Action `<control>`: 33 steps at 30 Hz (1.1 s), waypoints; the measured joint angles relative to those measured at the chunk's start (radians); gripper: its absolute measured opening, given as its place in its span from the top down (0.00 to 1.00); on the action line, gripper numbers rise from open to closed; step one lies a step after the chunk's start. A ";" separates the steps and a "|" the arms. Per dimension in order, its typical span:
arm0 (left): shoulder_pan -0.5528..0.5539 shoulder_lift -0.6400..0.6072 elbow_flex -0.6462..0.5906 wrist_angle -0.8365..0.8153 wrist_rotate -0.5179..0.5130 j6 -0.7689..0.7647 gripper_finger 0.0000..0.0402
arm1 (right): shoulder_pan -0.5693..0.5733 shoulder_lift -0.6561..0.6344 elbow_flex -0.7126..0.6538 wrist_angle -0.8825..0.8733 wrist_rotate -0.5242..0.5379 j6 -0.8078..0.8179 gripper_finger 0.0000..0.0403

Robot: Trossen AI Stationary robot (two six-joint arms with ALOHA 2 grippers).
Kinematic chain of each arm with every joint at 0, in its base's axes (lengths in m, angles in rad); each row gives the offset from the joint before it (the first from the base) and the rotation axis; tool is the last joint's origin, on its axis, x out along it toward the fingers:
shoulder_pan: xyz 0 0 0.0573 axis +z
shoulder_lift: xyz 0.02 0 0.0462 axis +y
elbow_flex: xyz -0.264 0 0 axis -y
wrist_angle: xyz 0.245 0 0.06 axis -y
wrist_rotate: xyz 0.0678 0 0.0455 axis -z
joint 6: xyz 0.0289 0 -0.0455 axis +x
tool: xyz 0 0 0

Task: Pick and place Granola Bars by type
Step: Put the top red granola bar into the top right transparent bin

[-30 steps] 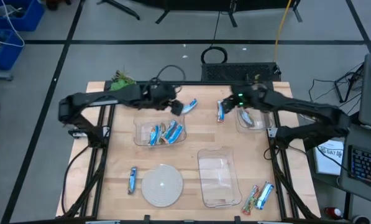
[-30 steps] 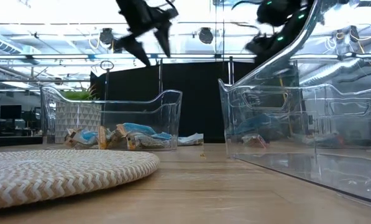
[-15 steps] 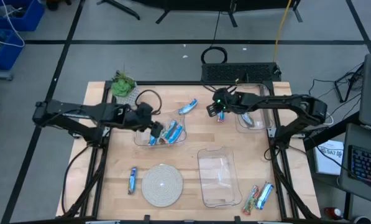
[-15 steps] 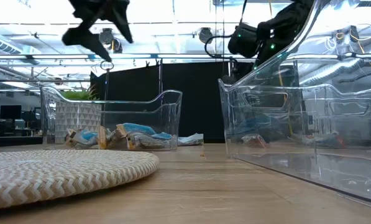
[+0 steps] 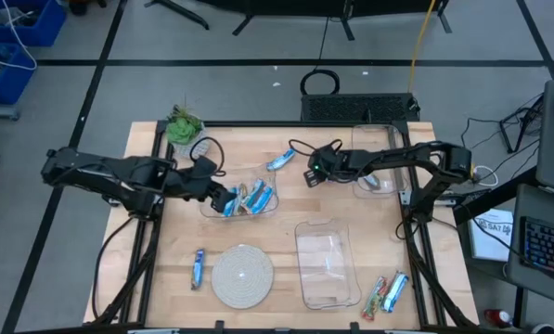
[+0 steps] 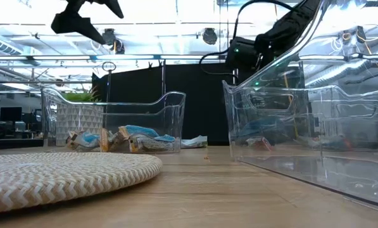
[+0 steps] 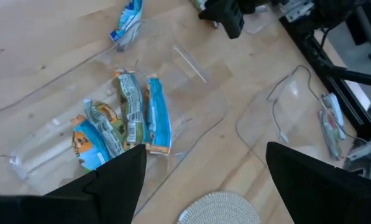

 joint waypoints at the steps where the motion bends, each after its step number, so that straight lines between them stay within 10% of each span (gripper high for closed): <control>1: -0.002 -0.002 0.000 0.000 -0.002 0.004 0.16 | 0.000 -0.003 0.000 -0.005 0.008 0.002 0.61; 15: -0.015 -0.007 0.000 0.000 0.015 0.034 0.16 | -0.050 -0.084 -0.001 -0.128 -0.014 0.021 0.62; 28: -0.027 -0.007 0.000 0.009 0.109 0.060 0.16 | -0.115 -0.096 -0.007 0.558 -0.493 -0.050 0.64; 33: -0.027 -0.007 0.000 0.018 0.111 0.060 0.16 | -0.125 -0.092 -0.010 0.751 -0.474 0.089 0.62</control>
